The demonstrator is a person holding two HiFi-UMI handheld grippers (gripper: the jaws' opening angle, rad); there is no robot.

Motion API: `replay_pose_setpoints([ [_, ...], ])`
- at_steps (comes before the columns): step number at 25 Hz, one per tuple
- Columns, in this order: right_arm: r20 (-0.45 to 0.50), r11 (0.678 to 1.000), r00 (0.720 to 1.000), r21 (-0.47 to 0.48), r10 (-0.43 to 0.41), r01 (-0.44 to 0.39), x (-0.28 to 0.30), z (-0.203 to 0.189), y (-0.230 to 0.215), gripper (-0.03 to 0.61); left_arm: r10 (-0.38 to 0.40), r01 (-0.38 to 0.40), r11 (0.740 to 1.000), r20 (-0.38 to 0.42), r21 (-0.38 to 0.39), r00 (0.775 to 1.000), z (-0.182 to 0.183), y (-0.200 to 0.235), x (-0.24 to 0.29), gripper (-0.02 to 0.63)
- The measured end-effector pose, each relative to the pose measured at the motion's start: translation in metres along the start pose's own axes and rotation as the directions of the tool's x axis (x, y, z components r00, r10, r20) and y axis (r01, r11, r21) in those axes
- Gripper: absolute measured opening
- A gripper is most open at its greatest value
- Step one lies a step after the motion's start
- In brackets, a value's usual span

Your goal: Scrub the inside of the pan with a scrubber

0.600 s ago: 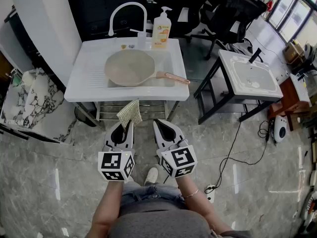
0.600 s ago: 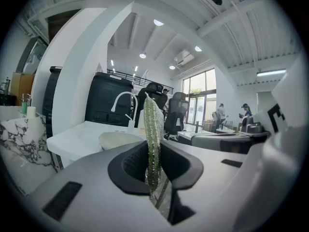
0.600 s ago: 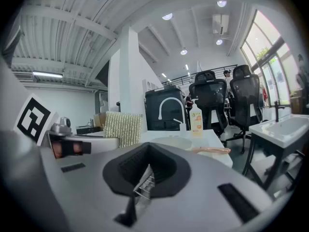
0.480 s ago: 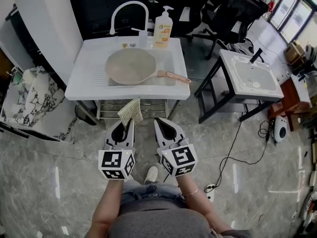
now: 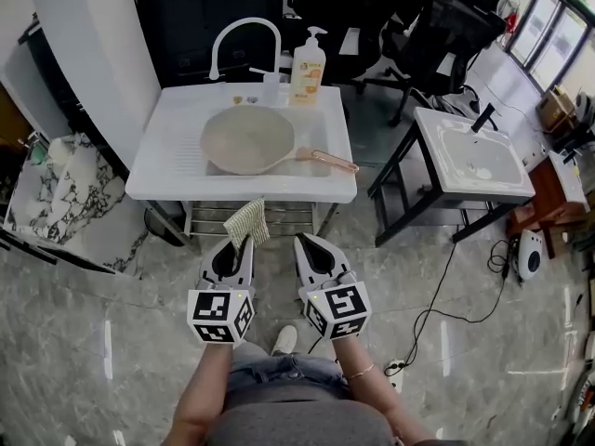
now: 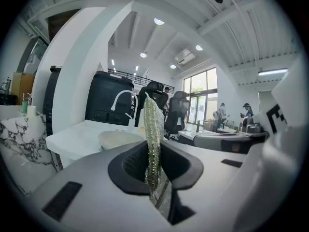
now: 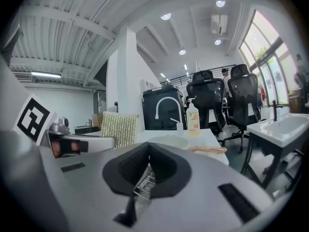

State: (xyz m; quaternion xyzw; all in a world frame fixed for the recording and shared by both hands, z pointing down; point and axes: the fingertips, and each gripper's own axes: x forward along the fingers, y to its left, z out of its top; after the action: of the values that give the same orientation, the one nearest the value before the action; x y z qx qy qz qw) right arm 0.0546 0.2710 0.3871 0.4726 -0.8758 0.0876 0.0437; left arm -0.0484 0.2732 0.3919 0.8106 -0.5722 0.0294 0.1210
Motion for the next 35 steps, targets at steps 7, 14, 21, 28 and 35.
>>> replay_pose_setpoints([
  [7,0.002,1.000,1.000,0.011,-0.015,0.015,-0.001,0.004,-0.019,0.011,0.028,-0.028,1.000,0.020,0.010,0.999,0.011,0.004,0.009,0.063],
  [14,-0.003,0.999,1.000,0.035,-0.027,0.027,0.001,0.003,-0.037,0.011,0.068,-0.068,0.998,0.014,-0.008,0.998,0.019,0.022,0.022,0.063],
  [21,0.001,0.997,0.998,0.045,-0.057,0.057,0.026,0.012,-0.058,0.011,0.046,-0.046,0.999,-0.006,-0.028,0.999,0.026,0.036,0.058,0.063],
  [28,-0.014,0.997,0.997,0.032,-0.070,0.071,0.082,0.017,-0.078,0.011,0.030,-0.031,0.998,-0.010,-0.060,0.999,0.032,0.069,0.113,0.063],
  [35,-0.022,0.994,0.994,0.038,-0.103,0.104,0.156,0.033,-0.103,0.011,0.019,-0.021,0.997,-0.023,-0.069,1.000,0.053,0.121,0.174,0.063],
])
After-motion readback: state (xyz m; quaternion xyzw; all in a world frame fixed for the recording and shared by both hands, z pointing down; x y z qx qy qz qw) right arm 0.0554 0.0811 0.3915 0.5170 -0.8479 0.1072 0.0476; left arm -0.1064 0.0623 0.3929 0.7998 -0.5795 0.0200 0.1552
